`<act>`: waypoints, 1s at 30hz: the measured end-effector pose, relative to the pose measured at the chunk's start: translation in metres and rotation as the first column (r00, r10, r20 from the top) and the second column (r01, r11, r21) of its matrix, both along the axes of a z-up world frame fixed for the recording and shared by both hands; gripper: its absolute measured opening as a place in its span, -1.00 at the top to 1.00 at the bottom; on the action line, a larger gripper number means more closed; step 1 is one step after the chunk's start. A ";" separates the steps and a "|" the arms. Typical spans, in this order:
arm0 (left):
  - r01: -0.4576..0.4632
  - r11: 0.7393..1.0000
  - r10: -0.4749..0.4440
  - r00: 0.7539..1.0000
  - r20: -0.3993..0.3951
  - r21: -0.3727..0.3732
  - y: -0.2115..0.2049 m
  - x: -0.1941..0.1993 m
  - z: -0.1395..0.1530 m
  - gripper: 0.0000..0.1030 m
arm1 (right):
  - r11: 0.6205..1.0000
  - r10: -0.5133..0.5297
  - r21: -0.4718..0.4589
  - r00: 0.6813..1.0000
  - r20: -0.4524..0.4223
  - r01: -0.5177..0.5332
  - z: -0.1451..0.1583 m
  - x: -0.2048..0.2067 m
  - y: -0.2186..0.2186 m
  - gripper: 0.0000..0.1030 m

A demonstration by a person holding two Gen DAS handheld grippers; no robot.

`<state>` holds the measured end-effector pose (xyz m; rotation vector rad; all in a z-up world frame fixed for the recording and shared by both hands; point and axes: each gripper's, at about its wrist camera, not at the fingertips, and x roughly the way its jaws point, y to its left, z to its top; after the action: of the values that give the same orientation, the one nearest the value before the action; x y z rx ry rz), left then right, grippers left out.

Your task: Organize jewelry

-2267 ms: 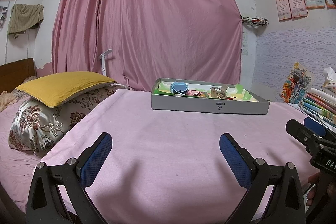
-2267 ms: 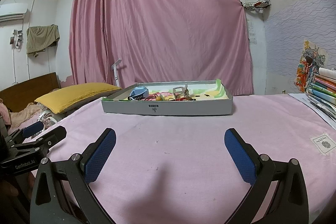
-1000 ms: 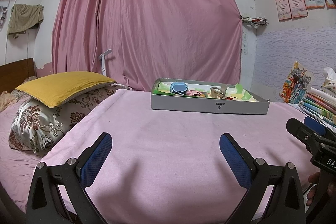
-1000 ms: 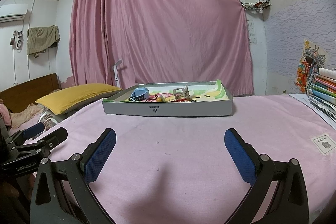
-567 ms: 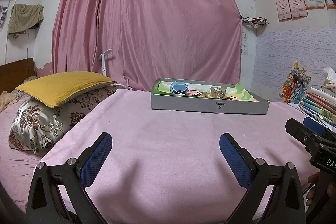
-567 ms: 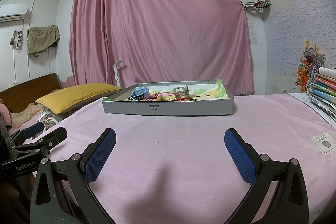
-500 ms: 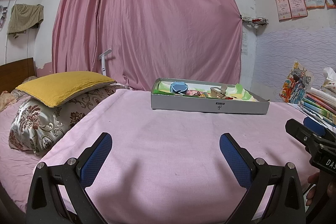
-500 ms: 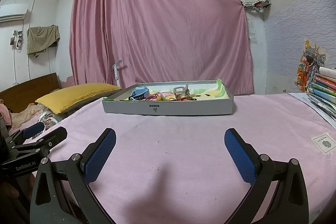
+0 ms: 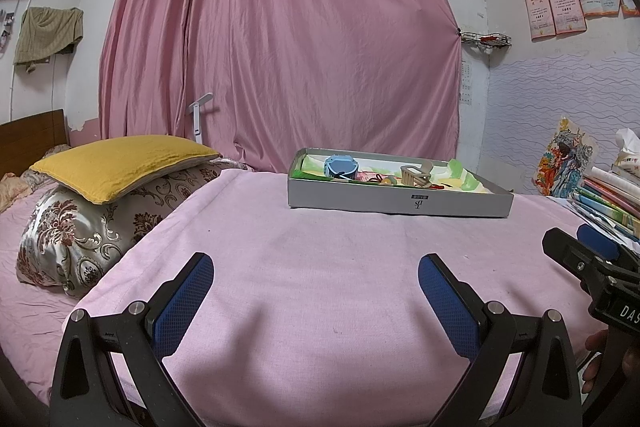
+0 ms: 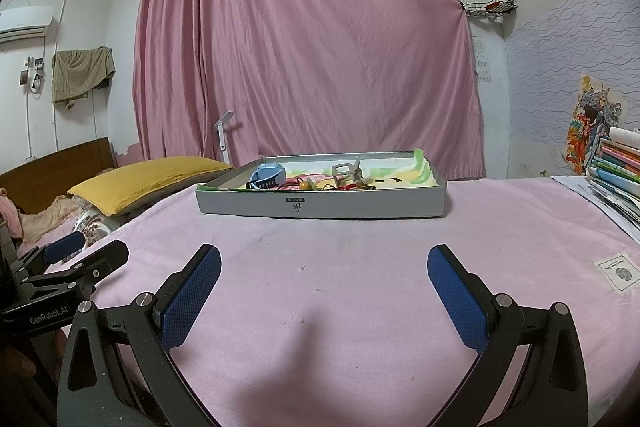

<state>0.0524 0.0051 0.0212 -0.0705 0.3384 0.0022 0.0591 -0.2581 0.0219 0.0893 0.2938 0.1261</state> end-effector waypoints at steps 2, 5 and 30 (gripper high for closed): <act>0.000 1.000 0.000 1.000 0.000 0.000 0.000 0.000 0.000 -0.99 | 1.000 0.000 0.000 1.000 -0.001 0.000 0.000 0.000 0.000 -0.97; 0.000 1.000 0.000 1.000 0.001 0.000 0.000 0.000 0.000 -0.99 | 1.000 -0.001 0.000 1.000 0.000 0.001 0.000 0.000 0.000 -0.97; -0.002 1.000 0.002 1.000 -0.015 0.002 -0.003 0.002 -0.001 -1.00 | 1.000 0.003 -0.002 1.000 -0.007 -0.003 -0.003 -0.003 0.001 -0.97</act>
<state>0.0541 0.0024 0.0206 -0.0690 0.3530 0.0045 0.0564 -0.2568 0.0194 0.0870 0.3010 0.1283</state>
